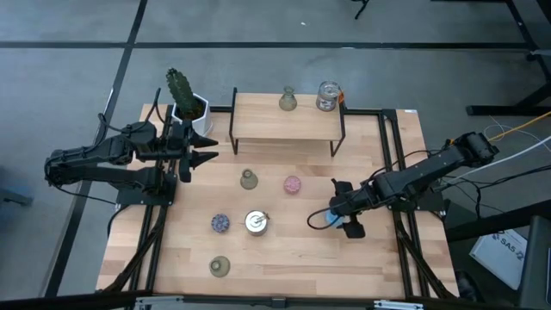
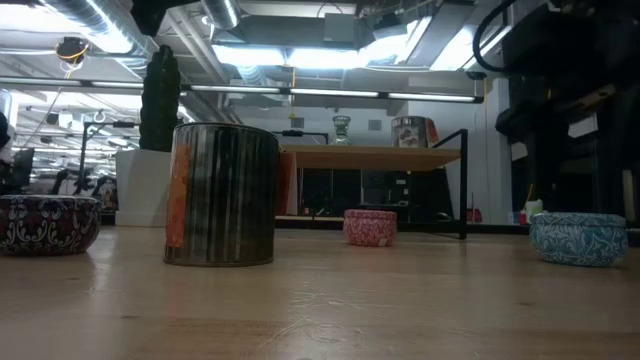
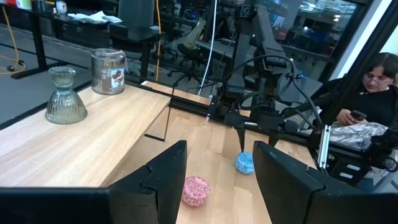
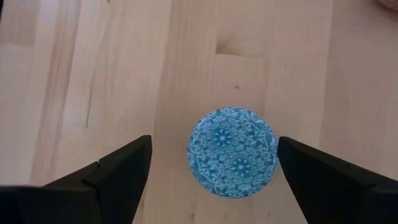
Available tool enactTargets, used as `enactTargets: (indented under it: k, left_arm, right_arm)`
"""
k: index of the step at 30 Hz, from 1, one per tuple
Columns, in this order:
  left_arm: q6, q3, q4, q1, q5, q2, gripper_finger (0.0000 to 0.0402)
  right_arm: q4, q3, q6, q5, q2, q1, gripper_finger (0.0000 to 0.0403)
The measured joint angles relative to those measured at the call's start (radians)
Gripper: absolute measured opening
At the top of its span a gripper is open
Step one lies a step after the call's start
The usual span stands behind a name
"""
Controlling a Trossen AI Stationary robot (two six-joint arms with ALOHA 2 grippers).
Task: Pick & Place candle stick holders
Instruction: Put the blue scented candle on the shelf
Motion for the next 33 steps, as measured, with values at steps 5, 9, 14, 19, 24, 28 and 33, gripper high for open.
enactTargets:
  k: [5,9,14,19,24,28,33]
  left_arm:
    - [0.0,0.0,-0.001,0.0,0.0,0.0,0.018]
    - [0.0,0.0,-0.001,0.0,0.0,0.0,0.018]
    - [0.0,0.0,-0.001,0.0,0.0,0.0,0.018]
    - [0.0,0.0,-0.001,0.0,0.0,0.0,0.018]
    - [0.001,0.0,-0.001,0.0,0.0,0.0,0.018]
    - [0.001,0.0,-0.001,0.0,0.0,0.0,0.018]
    - [-0.007,0.0,-0.001,0.0,0.0,0.0,0.018]
  right_arm:
    - [0.0,0.0,0.03,0.027,0.0,-0.003,0.0367]
    - [0.0,0.0,0.046,0.034,0.0,-0.002,0.0379]
    - [0.0,0.0,0.051,0.034,0.0,-0.002,0.0383]
    - [0.0,0.0,0.052,0.034,0.0,-0.002,0.0383]
    - [0.002,0.0,0.052,0.034,0.006,-0.002,0.0383]
    - [0.013,0.0,0.051,0.027,0.045,-0.002,0.0383]
    - [0.026,0.0,0.049,0.031,0.099,-0.002,0.0383]
